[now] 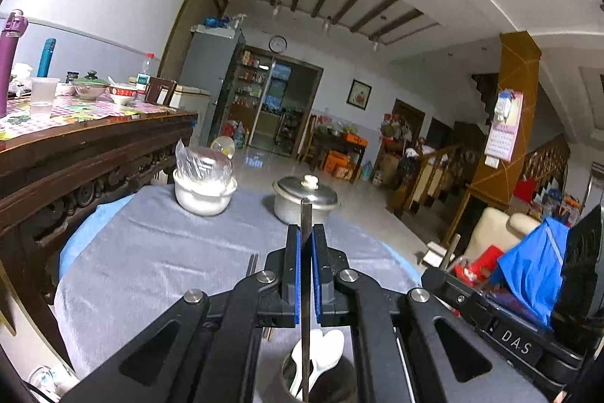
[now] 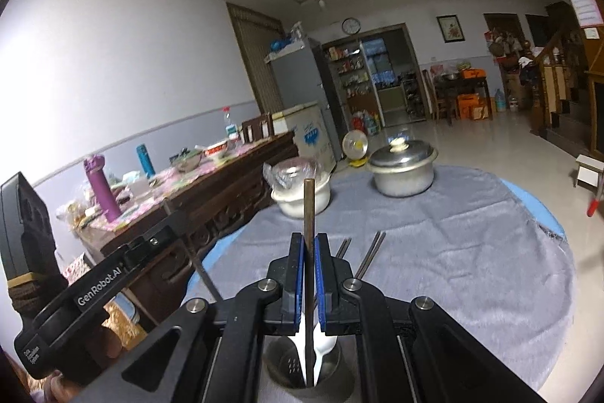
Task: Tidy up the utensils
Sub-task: 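Lift both chopsticks, lower them into the grey cup and open both grippers, then move both grippers back over the remaining chopsticks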
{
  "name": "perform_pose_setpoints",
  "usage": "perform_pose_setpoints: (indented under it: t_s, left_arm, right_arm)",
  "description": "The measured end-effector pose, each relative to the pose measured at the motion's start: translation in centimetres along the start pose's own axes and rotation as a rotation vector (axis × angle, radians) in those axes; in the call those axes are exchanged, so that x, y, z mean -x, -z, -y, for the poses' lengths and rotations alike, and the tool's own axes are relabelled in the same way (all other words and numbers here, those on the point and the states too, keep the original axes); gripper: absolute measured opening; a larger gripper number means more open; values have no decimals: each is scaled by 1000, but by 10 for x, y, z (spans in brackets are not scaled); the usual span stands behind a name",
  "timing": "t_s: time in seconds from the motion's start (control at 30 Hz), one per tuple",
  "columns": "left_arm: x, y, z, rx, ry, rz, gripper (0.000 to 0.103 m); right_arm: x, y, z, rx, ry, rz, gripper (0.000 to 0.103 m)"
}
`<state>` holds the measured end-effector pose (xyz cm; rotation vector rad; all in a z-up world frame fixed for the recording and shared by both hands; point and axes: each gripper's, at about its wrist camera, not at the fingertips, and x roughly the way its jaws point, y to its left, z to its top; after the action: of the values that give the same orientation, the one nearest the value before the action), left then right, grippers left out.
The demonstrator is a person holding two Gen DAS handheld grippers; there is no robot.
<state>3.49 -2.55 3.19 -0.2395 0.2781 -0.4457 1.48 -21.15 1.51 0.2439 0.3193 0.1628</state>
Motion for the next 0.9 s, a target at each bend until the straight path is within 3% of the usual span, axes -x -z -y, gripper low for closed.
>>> perform_pose_setpoints:
  t_s: [0.2, 0.27, 0.3, 0.33, 0.37, 0.53, 0.63, 0.73, 0.83, 0.9]
  left_arm:
    - [4, 8, 0, -51, 23, -76, 7]
    - [8, 9, 2, -85, 14, -86, 18]
    - [11, 9, 2, -95, 9, -78, 29]
    - [16, 7, 0, -102, 5, -66, 34]
    - [19, 5, -1, -102, 4, -56, 40]
    - [31, -14, -21, -59, -10, -7, 41]
    - [36, -25, -39, -19, -48, 20, 43]
    - [35, -29, -55, -14, -99, 20, 52]
    - [21, -27, -69, -33, -160, -49, 65]
    - [0, -19, -78, -69, -227, -144, 69]
  right_arm:
    - [3, 8, -3, 8, -39, -69, 10]
    - [7, 10, -1, 1, -48, -80, 31]
    - [10, 12, 0, -4, -48, -76, 51]
    - [16, 13, 3, -11, -53, -57, 63]
    - [23, 14, 6, -17, -56, -29, 63]
    - [49, 4, 29, -103, -61, 68, 63]
    - [63, -6, 49, -172, -40, 124, 63]
    - [68, -11, 71, -238, -2, 133, 61]
    - [63, -9, 93, -276, 58, 100, 61]
    - [49, -4, 109, -302, 97, 43, 59]
